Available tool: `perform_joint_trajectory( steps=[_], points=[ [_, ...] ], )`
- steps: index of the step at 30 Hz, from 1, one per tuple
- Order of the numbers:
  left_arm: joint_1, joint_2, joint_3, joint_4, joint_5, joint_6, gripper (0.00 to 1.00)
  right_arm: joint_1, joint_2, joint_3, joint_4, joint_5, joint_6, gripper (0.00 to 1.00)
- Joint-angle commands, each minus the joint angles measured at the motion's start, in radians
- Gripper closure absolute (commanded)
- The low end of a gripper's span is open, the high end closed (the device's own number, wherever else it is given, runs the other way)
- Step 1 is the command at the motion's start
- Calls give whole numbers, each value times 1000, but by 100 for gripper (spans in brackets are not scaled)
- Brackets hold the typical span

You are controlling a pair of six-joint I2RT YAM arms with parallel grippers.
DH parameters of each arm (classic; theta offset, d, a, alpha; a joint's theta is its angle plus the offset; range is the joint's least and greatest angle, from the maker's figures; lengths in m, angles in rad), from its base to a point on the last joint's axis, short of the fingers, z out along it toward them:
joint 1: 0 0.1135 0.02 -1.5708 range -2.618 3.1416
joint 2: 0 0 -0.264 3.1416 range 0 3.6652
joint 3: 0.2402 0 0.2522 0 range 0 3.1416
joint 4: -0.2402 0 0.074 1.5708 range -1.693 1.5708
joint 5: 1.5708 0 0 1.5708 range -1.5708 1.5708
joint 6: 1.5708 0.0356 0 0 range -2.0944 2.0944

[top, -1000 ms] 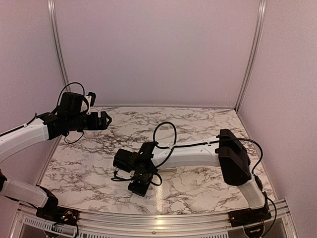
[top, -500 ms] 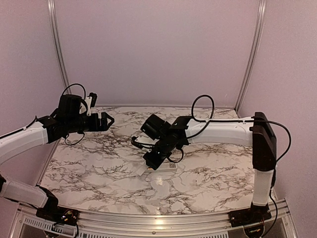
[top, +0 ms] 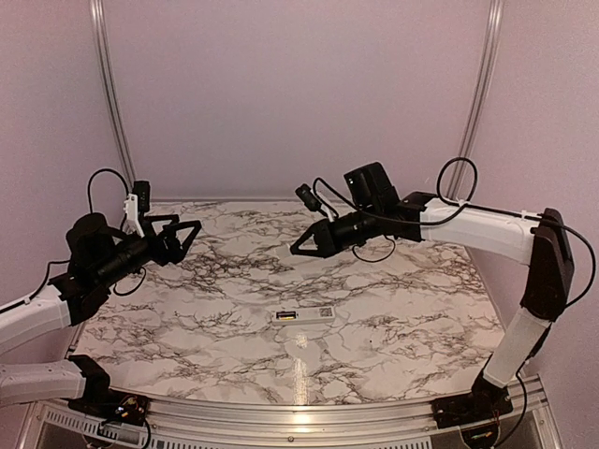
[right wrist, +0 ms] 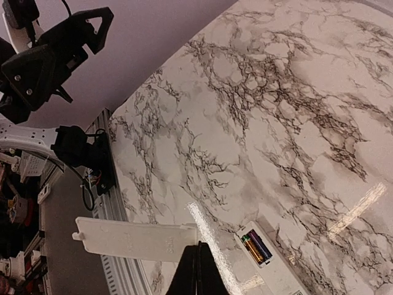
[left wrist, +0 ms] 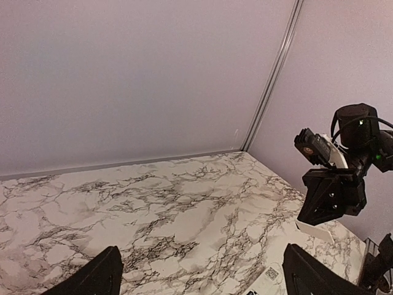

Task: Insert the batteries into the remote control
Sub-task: Pass from the right arm to the left

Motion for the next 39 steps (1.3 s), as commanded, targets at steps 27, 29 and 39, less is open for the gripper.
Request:
perform_joint_trajectory(
  steps=[27,29,39],
  points=[
    [-582,210,100,261,-176,802,17,20,-37,-190,738,-495,565,100],
    [-587,229,109,265,-181,802,19,28,-35,-190,750,-496,576,100],
    [-607,281,139,310,-202,804,28,49,-27,-197,782,-489,603,100]
  ],
)
